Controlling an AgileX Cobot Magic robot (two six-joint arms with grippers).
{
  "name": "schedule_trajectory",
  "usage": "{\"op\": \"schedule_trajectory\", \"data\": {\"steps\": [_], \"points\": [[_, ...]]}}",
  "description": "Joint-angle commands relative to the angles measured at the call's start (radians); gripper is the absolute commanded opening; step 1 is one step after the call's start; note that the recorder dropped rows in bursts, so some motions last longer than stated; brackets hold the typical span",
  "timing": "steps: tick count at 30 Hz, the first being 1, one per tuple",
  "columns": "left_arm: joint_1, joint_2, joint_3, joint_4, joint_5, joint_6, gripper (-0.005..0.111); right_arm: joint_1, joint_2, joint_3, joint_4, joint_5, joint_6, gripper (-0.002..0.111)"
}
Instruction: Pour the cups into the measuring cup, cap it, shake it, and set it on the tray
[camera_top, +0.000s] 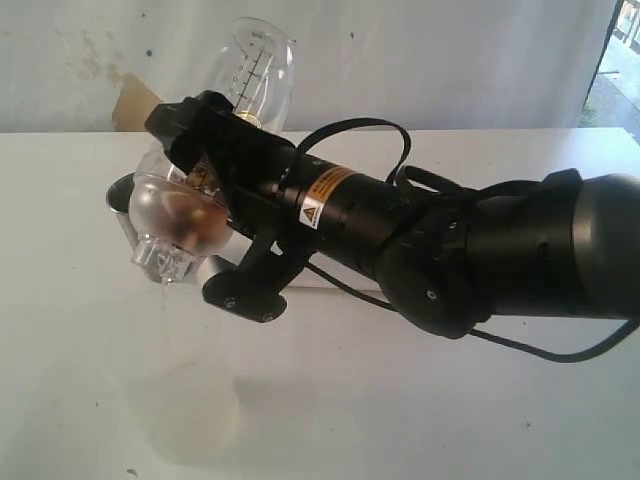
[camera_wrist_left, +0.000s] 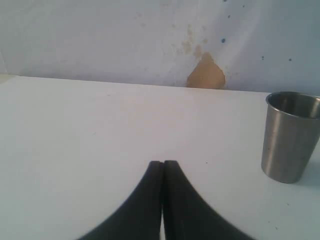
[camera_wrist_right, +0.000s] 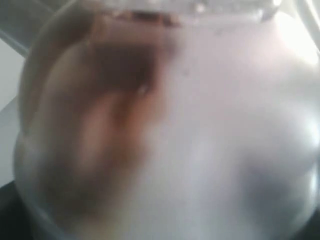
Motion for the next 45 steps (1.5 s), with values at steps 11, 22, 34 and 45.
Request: {"op": "schedule_trajectory", "data": {"steps": [11,22,34,45], "points": [[0.0,-0.005,0.007,-0.005,0.0,0.003,0.0,-0.002,-0.006,-0.012,-0.009,-0.112,-0.02,0.0],[0.0,-0.005,0.007,-0.005,0.0,0.003,0.0,-0.002,-0.006,-0.012,-0.011,-0.161,-0.02,0.0],[0.0,-0.005,0.007,-0.005,0.0,0.003,0.0,-0.002,-0.006,-0.008,-0.011,-0.195,-0.02,0.0],[0.0,-0.005,0.007,-0.005,0.0,0.003,0.0,-0.002,-0.006,-0.008,-0.011,-0.219,-0.026,0.0]]}}
